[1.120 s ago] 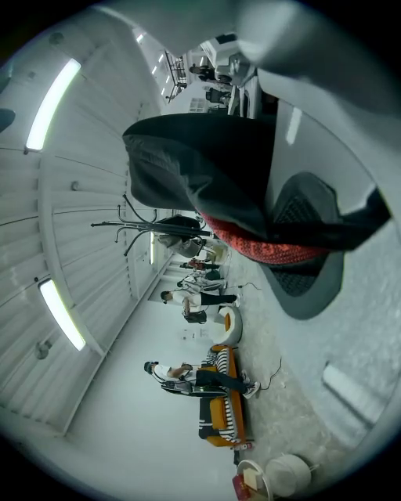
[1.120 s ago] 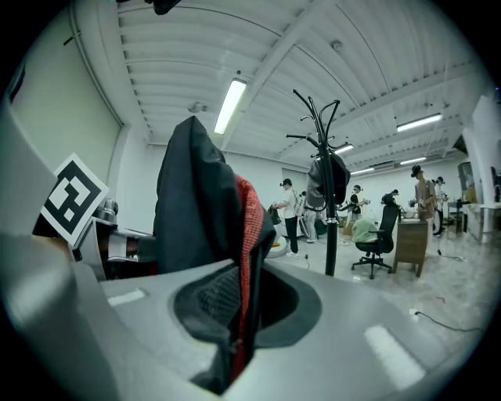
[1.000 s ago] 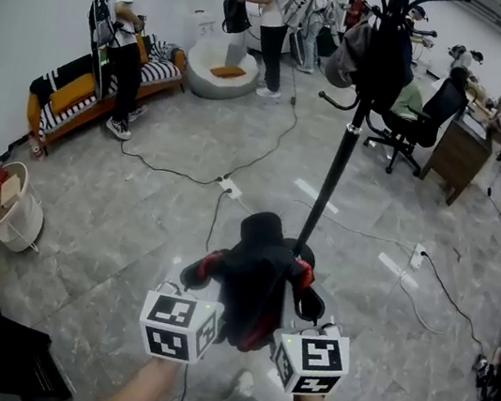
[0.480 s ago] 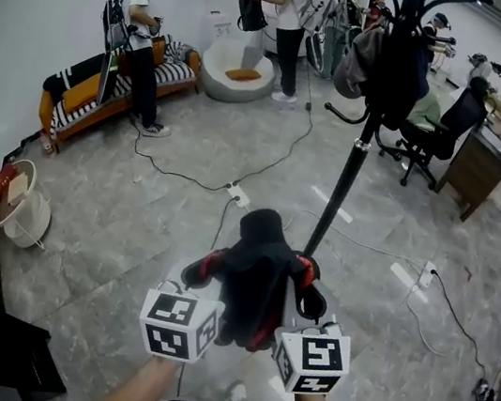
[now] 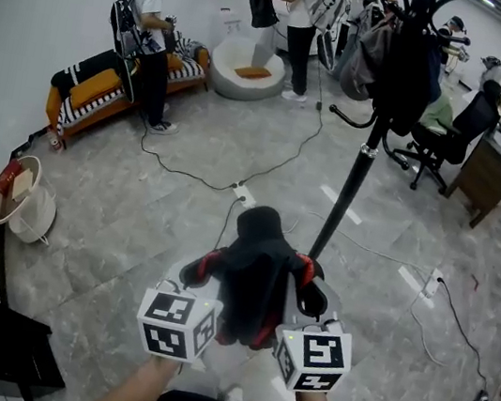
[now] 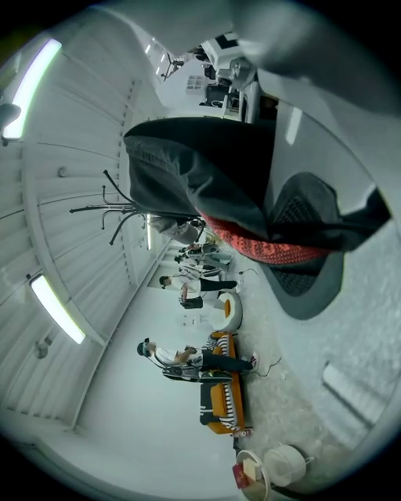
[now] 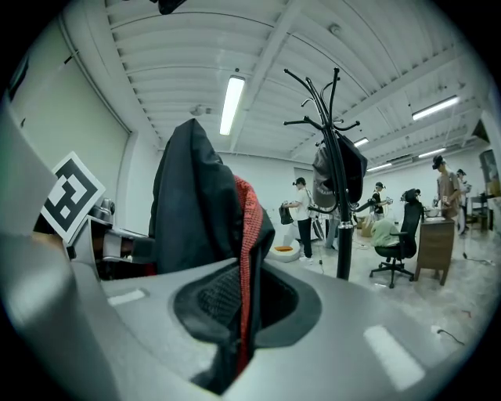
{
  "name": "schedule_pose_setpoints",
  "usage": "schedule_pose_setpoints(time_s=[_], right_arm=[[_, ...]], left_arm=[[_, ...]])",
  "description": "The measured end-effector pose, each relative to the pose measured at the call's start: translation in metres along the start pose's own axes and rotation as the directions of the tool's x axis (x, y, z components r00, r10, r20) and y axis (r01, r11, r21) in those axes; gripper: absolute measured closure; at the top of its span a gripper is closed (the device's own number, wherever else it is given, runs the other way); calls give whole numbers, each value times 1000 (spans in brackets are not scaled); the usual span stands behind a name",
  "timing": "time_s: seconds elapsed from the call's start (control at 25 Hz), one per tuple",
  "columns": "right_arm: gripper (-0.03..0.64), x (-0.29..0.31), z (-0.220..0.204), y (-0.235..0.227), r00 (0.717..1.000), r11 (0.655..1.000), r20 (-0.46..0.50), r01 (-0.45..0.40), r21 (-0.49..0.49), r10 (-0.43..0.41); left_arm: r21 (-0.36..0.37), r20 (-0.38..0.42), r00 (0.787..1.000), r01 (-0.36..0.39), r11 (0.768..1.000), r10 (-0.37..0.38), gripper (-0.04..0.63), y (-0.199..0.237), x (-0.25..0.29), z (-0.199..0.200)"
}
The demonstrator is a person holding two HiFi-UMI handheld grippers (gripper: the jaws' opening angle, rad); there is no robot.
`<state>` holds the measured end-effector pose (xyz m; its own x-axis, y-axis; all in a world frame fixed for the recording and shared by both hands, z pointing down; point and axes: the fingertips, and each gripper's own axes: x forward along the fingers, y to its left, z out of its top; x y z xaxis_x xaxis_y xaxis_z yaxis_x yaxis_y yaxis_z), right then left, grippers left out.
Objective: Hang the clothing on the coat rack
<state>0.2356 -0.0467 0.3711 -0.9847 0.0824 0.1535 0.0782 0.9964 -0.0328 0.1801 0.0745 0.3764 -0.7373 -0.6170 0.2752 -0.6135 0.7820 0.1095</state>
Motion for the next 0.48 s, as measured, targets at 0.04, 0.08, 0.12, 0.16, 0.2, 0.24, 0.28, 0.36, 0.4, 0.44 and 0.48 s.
schedule_pose_setpoints(time_s=[0.04, 0.08, 0.12, 0.16, 0.2, 0.24, 0.28, 0.36, 0.4, 0.44, 0.48], right_arm=[[595, 3, 0, -1, 1000, 1000, 0, -3, 2, 3], [595, 6, 0, -3, 1000, 1000, 0, -5, 4, 5], [595, 10, 0, -4, 1000, 1000, -1, -6, 4, 6], [595, 14, 0, -5, 1000, 1000, -2, -7, 3, 7], [595, 18, 0, -6, 1000, 1000, -4, -7, 2, 7], [595, 22, 0, -6, 1000, 1000, -7, -8, 1, 8], [595, 27, -1, -7, 1000, 1000, -11, -8, 0, 8], [595, 38, -2, -7, 1000, 1000, -18, -5, 3, 5], [595, 44, -3, -6, 1000, 1000, -21, -3, 7, 3], [595, 50, -3, -6, 1000, 1000, -23, -1, 11, 1], [595, 57, -3, -5, 1000, 1000, -26, 1, 14, -1]], left_arm=[[0, 0, 1000, -2, 1000, 2, 571, 1, 3, 1], [0, -1, 1000, -3, 1000, 3, 571, 2, 6, 1], [0, -1, 1000, -3, 1000, 3, 571, 3, 9, 2], [-1, -2, 1000, -3, 1000, 3, 571, 5, 12, 2], [-1, -3, 1000, -3, 1000, 3, 571, 7, 16, 3], [-2, -4, 1000, -3, 1000, 3, 571, 10, 19, 3], [-4, -6, 1000, -3, 1000, 3, 571, 13, 23, 3], [-7, -10, 1000, -2, 1000, 2, 571, 21, 31, 3], [-9, -11, 1000, -1, 1000, 1, 571, 26, 35, 4], [-11, -12, 1000, 1, 1000, -1, 571, 31, 40, 4], [-13, -12, 1000, 3, 1000, -3, 571, 36, 44, 5]])
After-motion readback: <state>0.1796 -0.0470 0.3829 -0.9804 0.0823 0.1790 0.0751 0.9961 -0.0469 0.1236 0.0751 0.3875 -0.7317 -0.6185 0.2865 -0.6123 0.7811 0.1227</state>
